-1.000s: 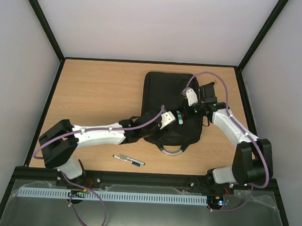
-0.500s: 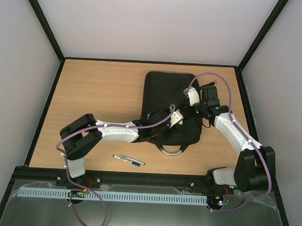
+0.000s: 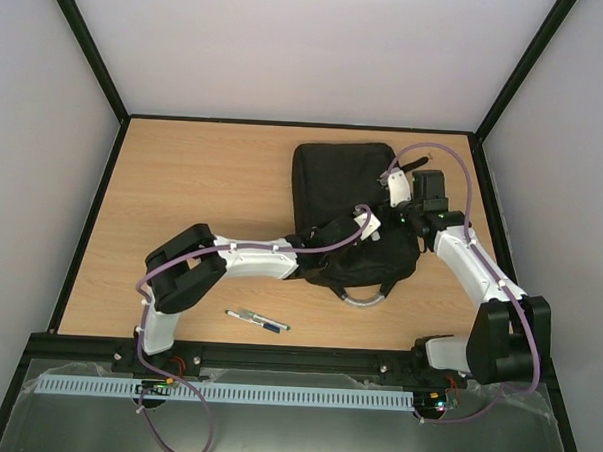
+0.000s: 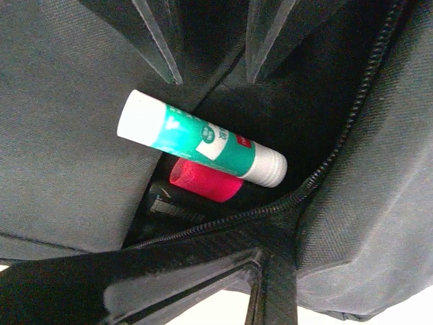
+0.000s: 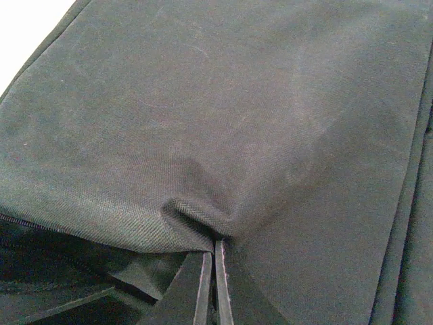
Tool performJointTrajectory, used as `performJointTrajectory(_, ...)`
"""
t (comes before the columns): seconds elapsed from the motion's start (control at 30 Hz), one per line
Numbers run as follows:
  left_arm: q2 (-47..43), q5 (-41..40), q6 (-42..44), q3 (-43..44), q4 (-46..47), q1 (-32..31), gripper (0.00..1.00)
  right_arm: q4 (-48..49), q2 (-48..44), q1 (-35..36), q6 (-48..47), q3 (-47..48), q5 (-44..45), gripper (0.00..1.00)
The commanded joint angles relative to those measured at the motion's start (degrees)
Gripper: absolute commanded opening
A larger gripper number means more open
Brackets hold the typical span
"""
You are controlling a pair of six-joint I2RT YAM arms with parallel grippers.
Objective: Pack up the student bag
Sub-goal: Place the stationery in the student bag.
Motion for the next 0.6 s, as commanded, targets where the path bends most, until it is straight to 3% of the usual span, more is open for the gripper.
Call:
performJointTrajectory(0.0, 3.95, -6.04, 0.72, 2.25, 3.41, 2.3, 0.26, -0.6, -2.78, 2.54, 1.2, -0.27, -7.85, 0.01)
performJointTrajectory(0.13, 2.63, -4.38, 0.1, -0.34, 7.08, 2.01, 0.25, -0.59, -2.56, 2.07, 1.4, -0.3, -8.27, 0.01)
performJointTrajectory(0.3, -6.63, 3.18, -1.3, -11.47, 15.92, 0.16, 0.25, -0.48, -2.17, 1.35, 1.46, -0.32, -8.71, 0.01)
performJointTrajectory(0.57, -10.18, 9.97, -18.94, -14.44, 19.43, -0.02, 0.04, -0.59, -1.68, 1.32, 2.12, -0.22, -10.21, 0.01)
